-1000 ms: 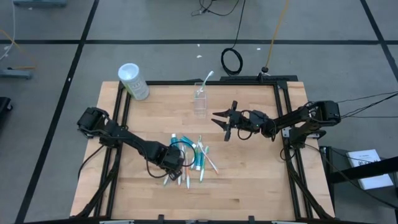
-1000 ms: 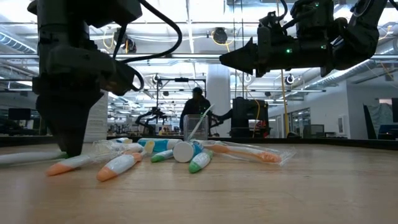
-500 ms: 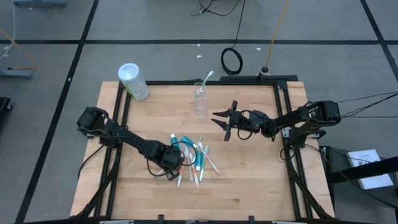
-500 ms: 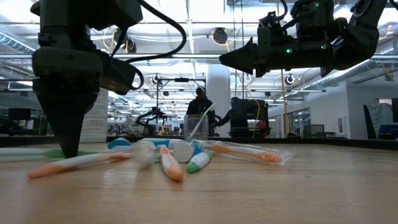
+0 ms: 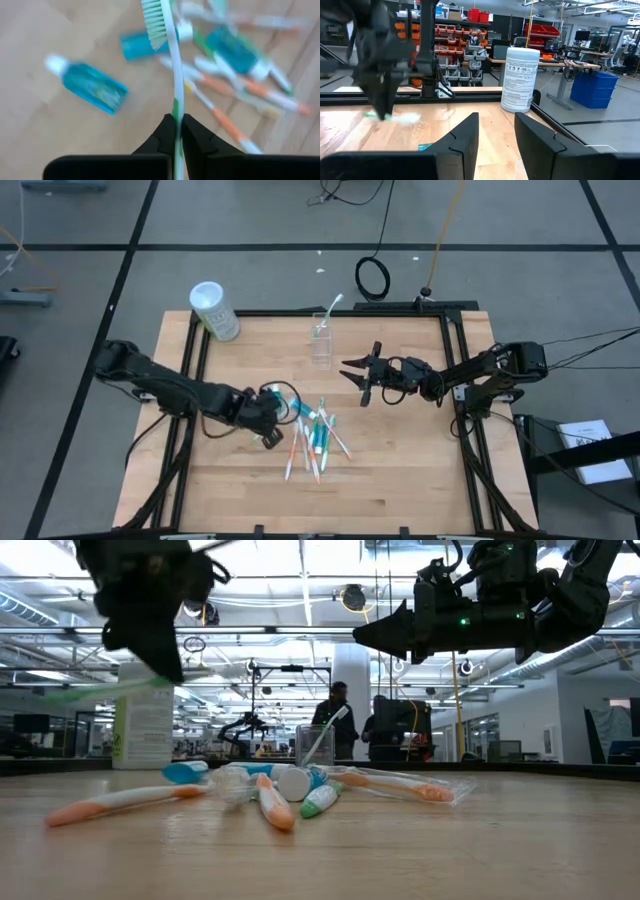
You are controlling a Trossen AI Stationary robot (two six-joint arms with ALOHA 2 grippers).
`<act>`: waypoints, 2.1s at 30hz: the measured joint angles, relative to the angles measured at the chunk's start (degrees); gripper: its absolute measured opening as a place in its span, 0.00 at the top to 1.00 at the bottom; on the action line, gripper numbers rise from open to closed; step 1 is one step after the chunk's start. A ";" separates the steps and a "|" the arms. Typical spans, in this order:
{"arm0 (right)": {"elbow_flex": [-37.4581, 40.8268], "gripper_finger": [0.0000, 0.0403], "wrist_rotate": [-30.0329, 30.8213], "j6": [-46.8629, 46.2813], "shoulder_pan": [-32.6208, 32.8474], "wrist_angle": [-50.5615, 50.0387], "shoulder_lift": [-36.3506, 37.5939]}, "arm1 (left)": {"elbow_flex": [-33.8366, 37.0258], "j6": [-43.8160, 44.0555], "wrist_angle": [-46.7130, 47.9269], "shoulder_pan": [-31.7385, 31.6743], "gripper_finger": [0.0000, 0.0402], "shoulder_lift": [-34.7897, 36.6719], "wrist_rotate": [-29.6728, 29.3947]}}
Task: Pick & Place toothbrushing station
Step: Put the green toothbrush into the transparent organizer
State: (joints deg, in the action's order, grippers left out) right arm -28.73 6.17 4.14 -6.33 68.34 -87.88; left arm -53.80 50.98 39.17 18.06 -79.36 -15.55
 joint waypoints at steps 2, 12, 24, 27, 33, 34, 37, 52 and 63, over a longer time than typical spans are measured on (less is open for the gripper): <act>0.00 0.71 -0.07 -0.29 0.00 0.01 0.00 | 0.00 -1.70 -0.68 0.38 0.97 1.87 -5.10; -0.55 0.71 -0.48 -5.75 0.00 -0.21 0.00 | -0.09 -25.78 -19.88 -1.47 0.97 2.28 -26.46; -4.76 0.71 -7.59 -9.68 0.02 -7.38 0.02 | -0.31 -52.59 -54.84 -12.11 0.97 -2.32 -7.78; -4.76 0.71 -7.73 -10.72 0.02 -7.26 0.02 | 0.02 -54.34 -57.70 -13.92 0.97 -3.59 -3.14; -4.76 0.64 -7.73 -10.95 0.66 -7.34 0.02 | -0.33 -55.24 -66.00 -17.47 0.97 -7.05 3.81; -4.76 0.63 -7.76 -10.88 0.97 -7.19 0.02 | -0.09 -55.23 -65.27 -17.89 0.97 -7.13 4.39; -4.76 0.59 -7.78 -10.46 1.63 -6.61 0.02 | -0.31 -55.05 -68.83 -19.22 0.97 -8.75 7.21; -4.76 0.81 -5.03 -7.03 1.60 -6.85 0.00 | -0.24 -53.87 -76.45 -21.03 0.97 -12.32 13.86; -4.80 0.95 -4.64 -4.88 1.53 -9.58 -0.04 | -0.17 -52.98 -78.63 -20.49 0.75 -11.96 12.53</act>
State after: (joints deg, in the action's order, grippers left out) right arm -33.53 1.53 -0.73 -4.79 58.75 -87.92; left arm -53.98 -2.00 -39.46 -2.44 -91.32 -3.02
